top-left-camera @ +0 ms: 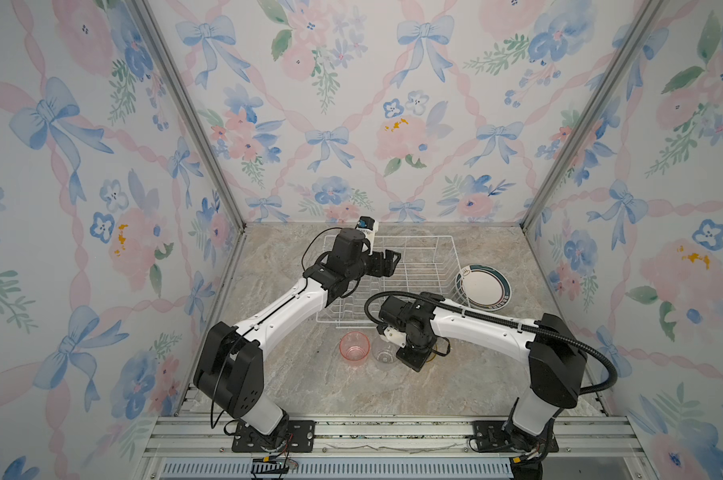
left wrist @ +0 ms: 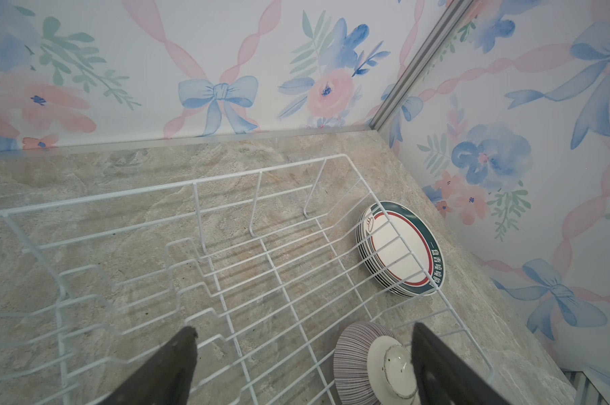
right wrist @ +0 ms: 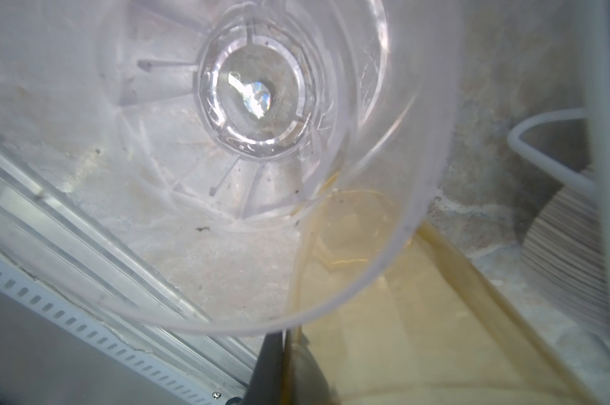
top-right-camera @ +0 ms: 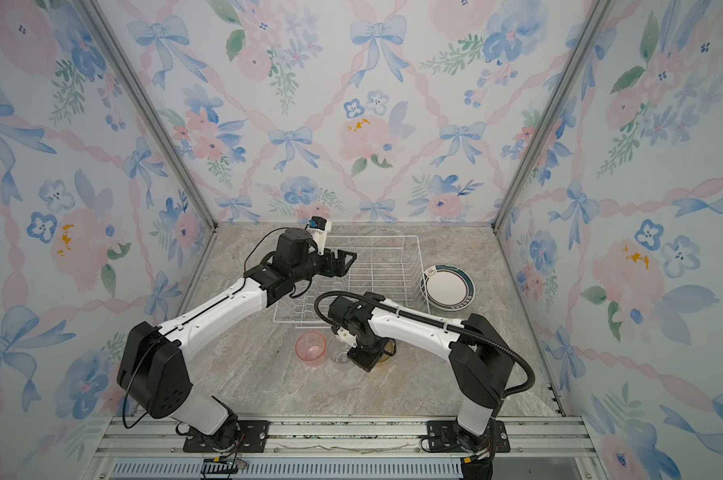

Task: Unload the mixed dishes from the dish rack
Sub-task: 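Carry the yellow glass with the right gripper down beside the clear glass, then set the yellow glass on the table and open the right gripper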

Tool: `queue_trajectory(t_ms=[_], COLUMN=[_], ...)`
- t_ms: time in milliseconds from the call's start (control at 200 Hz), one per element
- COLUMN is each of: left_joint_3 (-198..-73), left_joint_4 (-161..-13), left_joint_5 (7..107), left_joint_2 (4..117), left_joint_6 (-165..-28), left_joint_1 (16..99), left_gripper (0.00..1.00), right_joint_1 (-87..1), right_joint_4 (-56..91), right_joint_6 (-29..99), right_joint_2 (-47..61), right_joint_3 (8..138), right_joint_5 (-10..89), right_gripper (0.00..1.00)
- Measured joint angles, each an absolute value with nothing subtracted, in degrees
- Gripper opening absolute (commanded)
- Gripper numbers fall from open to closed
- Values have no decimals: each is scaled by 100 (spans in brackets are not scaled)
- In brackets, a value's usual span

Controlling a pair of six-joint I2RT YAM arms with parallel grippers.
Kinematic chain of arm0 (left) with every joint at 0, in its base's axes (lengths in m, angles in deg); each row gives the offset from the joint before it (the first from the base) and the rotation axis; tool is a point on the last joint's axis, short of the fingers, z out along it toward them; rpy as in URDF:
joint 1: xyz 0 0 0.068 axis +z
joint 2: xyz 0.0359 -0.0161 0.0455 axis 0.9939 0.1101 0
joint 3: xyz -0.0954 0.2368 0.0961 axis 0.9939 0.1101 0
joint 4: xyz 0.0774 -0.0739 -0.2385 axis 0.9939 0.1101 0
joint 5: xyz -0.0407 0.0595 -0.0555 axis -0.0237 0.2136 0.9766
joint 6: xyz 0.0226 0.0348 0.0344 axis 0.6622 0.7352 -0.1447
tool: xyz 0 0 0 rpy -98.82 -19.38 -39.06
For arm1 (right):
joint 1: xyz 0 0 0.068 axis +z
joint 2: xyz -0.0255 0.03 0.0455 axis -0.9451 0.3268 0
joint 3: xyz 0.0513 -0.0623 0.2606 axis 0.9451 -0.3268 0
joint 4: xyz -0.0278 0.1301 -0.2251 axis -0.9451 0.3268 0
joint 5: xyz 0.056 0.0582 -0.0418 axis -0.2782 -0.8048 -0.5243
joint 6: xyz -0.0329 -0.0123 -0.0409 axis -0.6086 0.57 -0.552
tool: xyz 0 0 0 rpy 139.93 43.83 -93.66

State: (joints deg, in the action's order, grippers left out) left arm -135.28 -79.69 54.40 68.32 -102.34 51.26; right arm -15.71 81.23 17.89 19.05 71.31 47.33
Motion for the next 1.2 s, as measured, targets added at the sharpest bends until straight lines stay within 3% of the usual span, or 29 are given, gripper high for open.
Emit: queue_trajectory(t_ms=[445,655,755,975,1200], left_joint_3=[-13528,-13528,-13591,-14844,-16581], left_joint_4=[-7921,-7829,-7665,-6732,-5330], left_joint_5=[5451,5451,5449,5342,5289], left_joint_2=[6773,6769,6778,7582,8939], left_joint_6=[-10212,-10171,-10081,-9526,-8899], left_joint_1=[5126,5126,5095,4479,3751], left_gripper=[92,93,93,94,94], right_joint_1=[-1595,-1949,-2421,-4408,-5536], right_joint_4=[8069,8038,7949,7345,7131], right_joint_6=[1758,1780,1865,2381,2667], right_joint_2=[1903,1033,300,-1225,-1745], right_joint_3=[7214,7352,7476,7186,6491], right_joint_5=[4715,4223,3826,3524,3447], right_gripper=[39,48,55,55,56])
